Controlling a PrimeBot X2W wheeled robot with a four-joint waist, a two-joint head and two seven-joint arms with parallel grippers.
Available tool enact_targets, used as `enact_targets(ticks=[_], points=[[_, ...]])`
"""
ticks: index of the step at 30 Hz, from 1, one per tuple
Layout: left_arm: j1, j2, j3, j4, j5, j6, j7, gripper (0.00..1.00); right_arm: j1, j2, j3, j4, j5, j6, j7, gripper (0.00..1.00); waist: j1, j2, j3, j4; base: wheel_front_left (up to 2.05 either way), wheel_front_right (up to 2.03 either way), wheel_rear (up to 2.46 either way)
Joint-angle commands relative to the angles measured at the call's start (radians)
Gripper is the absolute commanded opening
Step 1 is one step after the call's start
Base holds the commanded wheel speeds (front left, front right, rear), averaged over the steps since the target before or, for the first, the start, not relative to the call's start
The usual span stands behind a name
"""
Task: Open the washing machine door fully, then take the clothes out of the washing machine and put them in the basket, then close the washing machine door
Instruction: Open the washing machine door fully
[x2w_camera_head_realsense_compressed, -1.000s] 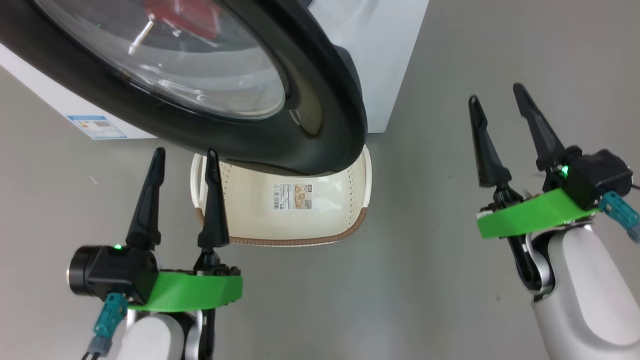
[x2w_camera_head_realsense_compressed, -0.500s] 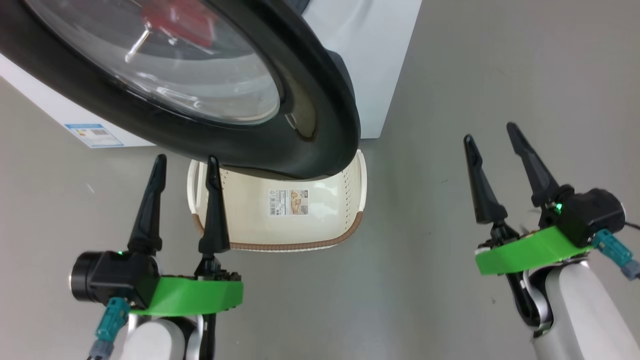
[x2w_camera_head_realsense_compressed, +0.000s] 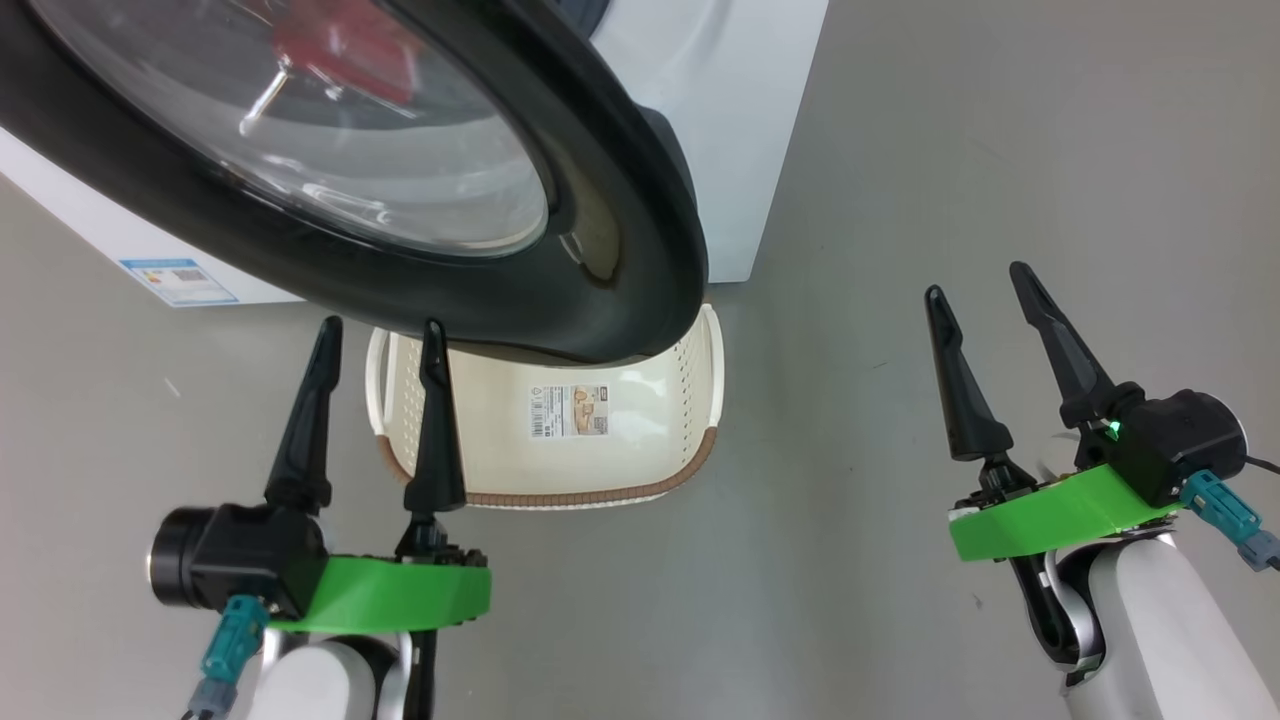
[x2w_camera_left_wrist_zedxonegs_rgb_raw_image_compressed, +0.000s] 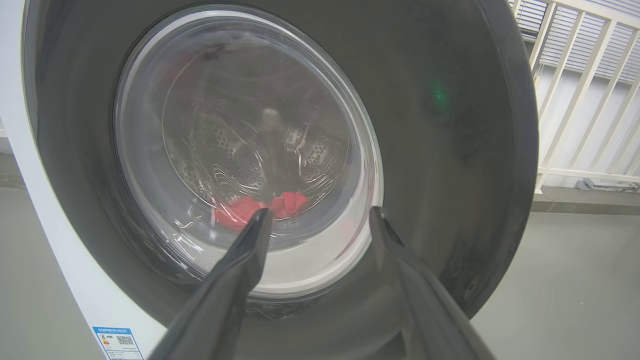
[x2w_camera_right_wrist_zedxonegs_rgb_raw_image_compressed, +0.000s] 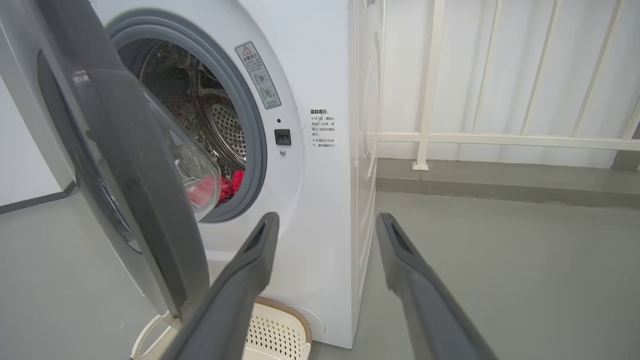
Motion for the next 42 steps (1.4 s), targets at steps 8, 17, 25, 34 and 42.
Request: enact_targets(ticks=[8,17,25,34,42], points=[[0.000,0.015,0.030,-0.027,0.005,0.009,-0.005,1.00,-0.009,0.004,0.031,-0.023,0.004,0.005,-0.006,1.00,0.0000,-0.0001,0.007,0.006,0.00,0.00,0.00],[-0.001,0.015,0.029,-0.032,0.009,0.008,-0.005,1.00,-0.043,0.004,0.044,0.012,0.040,0.005,-0.006,0.00,0.0000,-0.0001,0.014,0.011,0.00,0.00,0.00],[-0.007,0.015,0.018,-0.044,0.005,0.011,-0.005,1.00,-0.145,0.004,0.089,0.103,0.372,0.005,-0.006,0.00,0.0000,-0.0001,0.027,0.026,0.00,0.00,0.00],[-0.011,0.015,0.016,-0.051,0.002,0.013,-0.005,1.00,-0.262,0.005,0.168,0.151,0.669,0.005,0.050,0.00,0.0000,-0.0001,0.043,0.043,0.00,0.00,0.00],[-0.021,0.015,0.010,-0.056,0.000,0.016,-0.005,1.00,-0.385,0.005,0.190,0.163,1.049,0.005,0.233,0.00,0.0000,-0.0001,0.068,0.061,0.00,0.00,0.00]])
